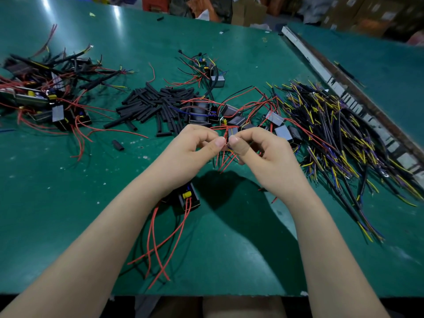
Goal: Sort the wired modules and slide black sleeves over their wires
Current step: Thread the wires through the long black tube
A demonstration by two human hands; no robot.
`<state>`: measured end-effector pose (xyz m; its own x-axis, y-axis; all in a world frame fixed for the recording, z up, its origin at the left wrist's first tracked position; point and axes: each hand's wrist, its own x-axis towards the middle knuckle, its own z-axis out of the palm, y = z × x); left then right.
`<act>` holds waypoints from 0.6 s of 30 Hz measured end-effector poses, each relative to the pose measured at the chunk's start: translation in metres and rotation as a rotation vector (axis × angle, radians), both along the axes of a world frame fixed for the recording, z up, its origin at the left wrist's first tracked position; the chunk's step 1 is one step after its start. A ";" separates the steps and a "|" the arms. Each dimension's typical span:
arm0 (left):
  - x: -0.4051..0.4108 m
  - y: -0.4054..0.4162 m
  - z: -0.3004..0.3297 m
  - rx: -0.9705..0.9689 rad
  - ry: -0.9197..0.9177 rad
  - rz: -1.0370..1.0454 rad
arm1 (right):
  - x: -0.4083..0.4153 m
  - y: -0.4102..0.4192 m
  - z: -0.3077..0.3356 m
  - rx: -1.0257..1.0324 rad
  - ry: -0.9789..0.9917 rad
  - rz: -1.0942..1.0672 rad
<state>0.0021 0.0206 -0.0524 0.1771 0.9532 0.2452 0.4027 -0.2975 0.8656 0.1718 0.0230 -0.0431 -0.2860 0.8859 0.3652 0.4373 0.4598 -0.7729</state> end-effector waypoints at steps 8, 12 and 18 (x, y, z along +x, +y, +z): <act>0.000 0.000 0.000 0.043 0.058 0.042 | -0.003 0.001 -0.002 0.069 -0.087 -0.045; 0.002 -0.003 0.003 0.133 0.156 0.100 | -0.005 -0.002 0.002 -0.106 -0.010 -0.046; 0.006 -0.009 0.007 0.383 0.258 0.194 | -0.003 -0.004 0.009 -0.356 0.166 0.009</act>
